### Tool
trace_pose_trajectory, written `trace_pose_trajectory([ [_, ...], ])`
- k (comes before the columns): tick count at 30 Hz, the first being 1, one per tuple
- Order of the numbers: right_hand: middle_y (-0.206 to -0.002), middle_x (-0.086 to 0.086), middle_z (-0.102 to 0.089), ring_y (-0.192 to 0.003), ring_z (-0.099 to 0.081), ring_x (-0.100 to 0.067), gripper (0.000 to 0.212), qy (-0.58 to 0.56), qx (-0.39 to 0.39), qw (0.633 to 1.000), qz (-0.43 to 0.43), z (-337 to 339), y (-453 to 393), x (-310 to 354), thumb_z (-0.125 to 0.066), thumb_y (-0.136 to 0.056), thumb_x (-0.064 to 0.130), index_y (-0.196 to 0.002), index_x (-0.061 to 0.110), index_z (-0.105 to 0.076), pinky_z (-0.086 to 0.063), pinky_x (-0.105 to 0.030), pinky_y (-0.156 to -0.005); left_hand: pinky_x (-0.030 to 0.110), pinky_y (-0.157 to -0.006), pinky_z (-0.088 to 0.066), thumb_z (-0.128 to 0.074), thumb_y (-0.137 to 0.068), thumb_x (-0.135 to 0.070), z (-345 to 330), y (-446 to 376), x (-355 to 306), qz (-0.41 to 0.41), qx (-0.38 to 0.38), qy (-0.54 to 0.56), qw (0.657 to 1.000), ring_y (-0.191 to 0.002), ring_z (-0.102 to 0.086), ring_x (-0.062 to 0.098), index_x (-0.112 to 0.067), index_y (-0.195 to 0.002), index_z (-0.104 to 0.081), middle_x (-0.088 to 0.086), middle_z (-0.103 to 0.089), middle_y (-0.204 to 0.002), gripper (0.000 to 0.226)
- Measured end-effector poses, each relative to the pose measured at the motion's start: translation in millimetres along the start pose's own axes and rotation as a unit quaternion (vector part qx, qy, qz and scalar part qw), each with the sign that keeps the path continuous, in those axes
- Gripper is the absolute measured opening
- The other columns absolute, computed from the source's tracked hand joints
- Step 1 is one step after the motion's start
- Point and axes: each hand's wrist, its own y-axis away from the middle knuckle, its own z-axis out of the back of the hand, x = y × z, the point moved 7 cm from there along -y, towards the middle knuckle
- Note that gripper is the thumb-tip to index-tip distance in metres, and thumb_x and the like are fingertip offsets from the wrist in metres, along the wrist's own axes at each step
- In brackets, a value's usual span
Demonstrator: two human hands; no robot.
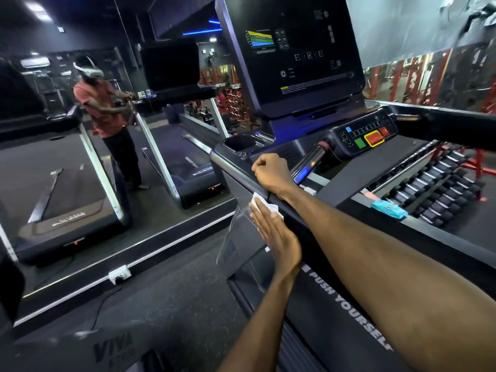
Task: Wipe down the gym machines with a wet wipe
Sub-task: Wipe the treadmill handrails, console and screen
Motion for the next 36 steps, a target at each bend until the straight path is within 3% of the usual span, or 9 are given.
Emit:
trace_pose_trajectory([
  [4, -0.092, -0.012, -0.072, -0.094, -0.064, -0.027, 0.024, -0.008, -0.003, 1.000, 0.002, 10.2, 13.9, -1.5, -0.048, -0.087, 0.002, -0.087, 0.002, -0.072, -0.051, -0.040, -0.091, 0.031, -0.118, 0.009, -0.013, -0.109, -0.025, 6.7, 6.5, 22.4, 0.174, -0.014, 0.015, 0.984, -0.151, 0.011, 0.012, -0.030, -0.156, 0.001, -0.005, 0.010, -0.165, 0.049],
  [7, -0.091, -0.012, -0.073, -0.094, -0.063, -0.027, 0.024, -0.014, -0.011, 1.000, 0.001, 19.6, 24.5, -3.0, -0.048, -0.087, 0.001, -0.088, 0.000, -0.072, -0.049, -0.039, -0.090, 0.011, -0.108, 0.019, -0.014, -0.109, -0.026, 1.3, 14.6, -14.9, 0.082, 0.014, -0.019, 0.996, -0.145, 0.020, 0.004, -0.024, -0.156, 0.006, -0.008, 0.017, -0.161, 0.051],
  [12, -0.077, -0.008, -0.072, -0.088, -0.067, -0.025, 0.022, -0.051, -0.023, 0.998, -0.038, 41.8, 49.9, -15.3, -0.051, -0.082, 0.001, -0.076, 0.004, -0.072, -0.052, -0.038, -0.084, 0.032, -0.118, 0.015, -0.017, -0.109, -0.030, 2.8, 1.5, -38.2, -0.009, 0.025, -0.056, 0.998, -0.144, 0.023, 0.004, -0.029, -0.156, 0.000, -0.015, 0.020, -0.158, 0.050],
  [14, -0.072, -0.002, -0.070, -0.089, -0.068, -0.024, 0.026, -0.069, -0.042, 0.996, -0.045, 57.9, 62.4, -23.0, -0.051, -0.081, -0.001, -0.069, 0.014, -0.070, -0.053, -0.036, -0.085, 0.030, -0.118, 0.015, -0.015, -0.107, -0.035, 1.6, 14.7, -41.4, -0.016, 0.028, -0.052, 0.998, -0.146, 0.022, 0.004, -0.031, -0.157, -0.003, -0.014, 0.018, -0.161, 0.052],
  [17, -0.090, -0.007, -0.074, -0.098, -0.066, -0.026, 0.025, -0.041, -0.051, 0.997, -0.048, 73.0, 75.3, -31.2, -0.051, -0.085, 0.001, -0.081, 0.011, -0.074, -0.050, -0.032, -0.089, 0.018, -0.114, 0.016, -0.014, -0.107, -0.035, -5.6, 57.0, -55.2, -0.028, 0.043, -0.035, 0.998, -0.145, 0.022, 0.000, -0.032, -0.157, -0.001, -0.015, 0.020, -0.160, 0.052],
  [24, -0.115, -0.020, -0.068, -0.112, -0.060, -0.037, 0.028, 0.111, 0.035, 0.993, -0.021, 90.6, 109.7, -34.1, -0.048, -0.088, 0.008, -0.104, 0.001, -0.069, -0.046, -0.039, -0.097, 0.022, -0.114, 0.012, -0.020, -0.109, -0.022, -8.8, 27.9, -58.7, 0.084, 0.028, -0.026, 0.996, -0.151, 0.012, 0.016, -0.017, -0.157, -0.004, 0.004, 0.010, -0.165, 0.051],
  [28, -0.120, -0.027, -0.061, -0.115, -0.055, -0.042, 0.036, 0.205, 0.127, 0.970, 0.001, 98.4, 133.3, -57.0, -0.037, -0.099, 0.031, -0.104, 0.003, -0.059, -0.043, -0.043, -0.094, 0.017, -0.109, 0.012, -0.018, -0.109, -0.020, -14.3, 73.2, -59.8, 0.133, 0.033, 0.027, 0.990, -0.151, 0.012, 0.017, -0.011, -0.156, 0.003, 0.005, 0.009, -0.165, 0.052],
  [33, -0.120, -0.026, -0.061, -0.117, -0.053, -0.042, 0.035, 0.221, 0.120, 0.967, 0.033, 108.7, 153.0, -55.6, -0.034, -0.107, 0.021, -0.107, -0.003, -0.060, -0.038, -0.041, -0.090, 0.030, -0.117, 0.007, -0.018, -0.109, -0.024, -15.9, 49.0, -55.3, 0.214, 0.021, 0.044, 0.976, -0.152, 0.010, 0.021, -0.011, -0.157, 0.002, 0.006, 0.008, -0.165, 0.054],
  [36, -0.121, -0.026, -0.062, -0.117, -0.053, -0.042, 0.035, 0.217, 0.099, 0.971, 0.026, 109.7, 147.6, -58.3, -0.036, -0.106, 0.024, -0.107, -0.001, -0.061, -0.039, -0.040, -0.088, 0.029, -0.117, 0.006, -0.018, -0.109, -0.023, -14.4, 64.7, -51.6, 0.220, 0.008, 0.054, 0.974, -0.152, 0.010, 0.019, -0.010, -0.157, 0.000, 0.006, 0.008, -0.165, 0.053],
])
